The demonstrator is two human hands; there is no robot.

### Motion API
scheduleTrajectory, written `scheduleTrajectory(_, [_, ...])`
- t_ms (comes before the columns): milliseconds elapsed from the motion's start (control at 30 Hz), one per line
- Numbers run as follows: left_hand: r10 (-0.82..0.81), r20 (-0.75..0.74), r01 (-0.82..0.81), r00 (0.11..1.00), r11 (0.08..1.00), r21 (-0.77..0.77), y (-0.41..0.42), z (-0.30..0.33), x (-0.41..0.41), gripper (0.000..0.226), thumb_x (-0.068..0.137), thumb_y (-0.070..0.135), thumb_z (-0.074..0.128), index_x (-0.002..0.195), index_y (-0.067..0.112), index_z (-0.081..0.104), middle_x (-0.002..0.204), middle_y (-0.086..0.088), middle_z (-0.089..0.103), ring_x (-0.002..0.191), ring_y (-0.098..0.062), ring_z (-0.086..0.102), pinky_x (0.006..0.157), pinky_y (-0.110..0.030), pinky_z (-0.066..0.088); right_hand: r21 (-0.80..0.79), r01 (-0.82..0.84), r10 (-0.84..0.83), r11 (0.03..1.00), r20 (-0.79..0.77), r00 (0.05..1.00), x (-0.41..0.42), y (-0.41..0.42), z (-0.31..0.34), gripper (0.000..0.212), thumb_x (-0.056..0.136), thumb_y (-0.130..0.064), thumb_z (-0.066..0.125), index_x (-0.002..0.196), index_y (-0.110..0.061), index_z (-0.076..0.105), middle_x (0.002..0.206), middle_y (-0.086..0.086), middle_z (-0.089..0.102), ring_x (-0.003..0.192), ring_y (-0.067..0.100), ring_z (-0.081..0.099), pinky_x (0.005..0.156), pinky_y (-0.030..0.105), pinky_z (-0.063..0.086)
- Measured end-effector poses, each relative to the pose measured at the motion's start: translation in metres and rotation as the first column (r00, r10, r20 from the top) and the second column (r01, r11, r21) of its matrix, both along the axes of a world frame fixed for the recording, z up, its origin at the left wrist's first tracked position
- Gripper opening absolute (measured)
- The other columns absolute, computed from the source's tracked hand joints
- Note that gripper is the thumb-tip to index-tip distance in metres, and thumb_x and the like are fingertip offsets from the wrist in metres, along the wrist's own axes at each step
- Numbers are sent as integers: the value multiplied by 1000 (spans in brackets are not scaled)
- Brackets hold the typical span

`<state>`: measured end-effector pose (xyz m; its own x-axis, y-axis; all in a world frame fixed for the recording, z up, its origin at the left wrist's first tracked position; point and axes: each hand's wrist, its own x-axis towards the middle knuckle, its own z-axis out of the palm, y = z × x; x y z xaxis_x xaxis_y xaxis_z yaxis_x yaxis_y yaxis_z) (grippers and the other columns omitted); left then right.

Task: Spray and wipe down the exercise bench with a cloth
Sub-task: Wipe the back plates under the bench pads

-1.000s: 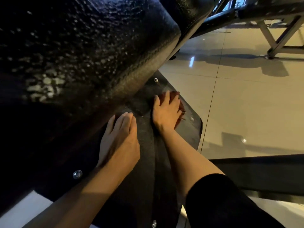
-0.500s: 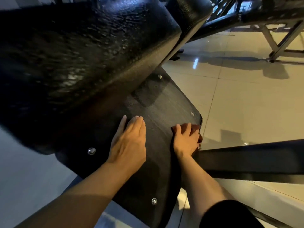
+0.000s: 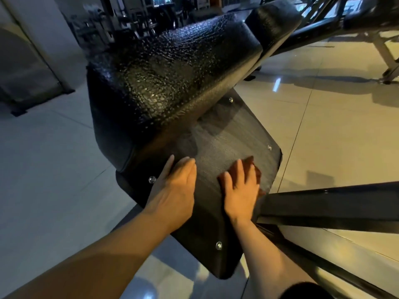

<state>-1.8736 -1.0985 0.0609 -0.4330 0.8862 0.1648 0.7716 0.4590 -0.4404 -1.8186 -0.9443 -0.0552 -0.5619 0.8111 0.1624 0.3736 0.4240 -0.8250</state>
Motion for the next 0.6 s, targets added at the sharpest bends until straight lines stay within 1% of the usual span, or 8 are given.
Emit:
scheduleTrajectory(67, [55,63,-56,997,998,12,-3,-8,4,80,73,30,74,137,-8,44,139,-22,49,134,-29,44,120,-45,8,-144,105,-101,984,39,994,17,4,-17,59,96,-56,38,150,-36,27,161,6,15,148,29,13,121,51,11])
scheduleTrajectory(100, [49,65,-51,997,998,27,-5,-6,6,80,64,28,81,131,-6,53,132,-20,57,128,-28,52,118,-44,13,-194,149,-138,970,71,988,17,3,-17,60,97,-53,39,152,-32,26,162,8,13,148,30,11,121,50,9])
scheduleTrajectory(133, [88,87,-88,992,996,-3,-12,-3,8,81,65,29,82,132,-4,52,134,-18,55,130,-26,50,118,-44,12,-224,195,-170,955,126,977,13,0,-11,62,98,-53,38,154,-29,22,162,11,10,149,31,8,121,49,7])
scheduleTrajectory(233, [124,81,-125,989,992,6,-31,5,9,75,93,35,53,152,6,18,160,-10,16,149,-22,10,117,-40,-10,-186,195,-159,963,191,969,-23,-24,32,68,100,-55,29,156,-21,11,162,19,3,149,32,0,120,47,-2])
scheduleTrajectory(267, [144,95,-149,985,988,42,-39,8,10,73,94,34,53,152,7,18,160,-10,16,149,-23,9,119,-42,-6,-126,124,-106,984,143,984,-38,-38,49,68,100,-55,30,156,-21,12,161,19,3,149,32,0,120,47,-2])
scheduleTrajectory(400, [152,83,-166,985,964,205,-72,9,11,63,71,15,75,127,-5,55,130,-25,52,126,-39,49,110,-55,34,166,-147,154,975,-31,988,-75,-102,98,63,99,-52,36,153,-21,26,160,20,10,148,35,6,118,51,3])
scheduleTrajectory(533, [112,112,-134,987,967,214,-85,1,22,68,69,14,74,131,-4,53,133,-22,51,128,-37,47,113,-53,31,245,-163,192,956,-99,976,-47,-94,73,57,98,-54,31,150,-30,32,159,10,20,148,28,13,119,51,11])
scheduleTrajectory(600, [99,111,-115,989,982,153,-88,-4,30,72,68,18,78,132,-2,53,136,-20,52,130,-34,47,113,-53,32,167,-103,114,981,-60,992,-16,-83,40,55,99,-54,31,151,-34,28,161,5,16,149,24,9,120,50,7])
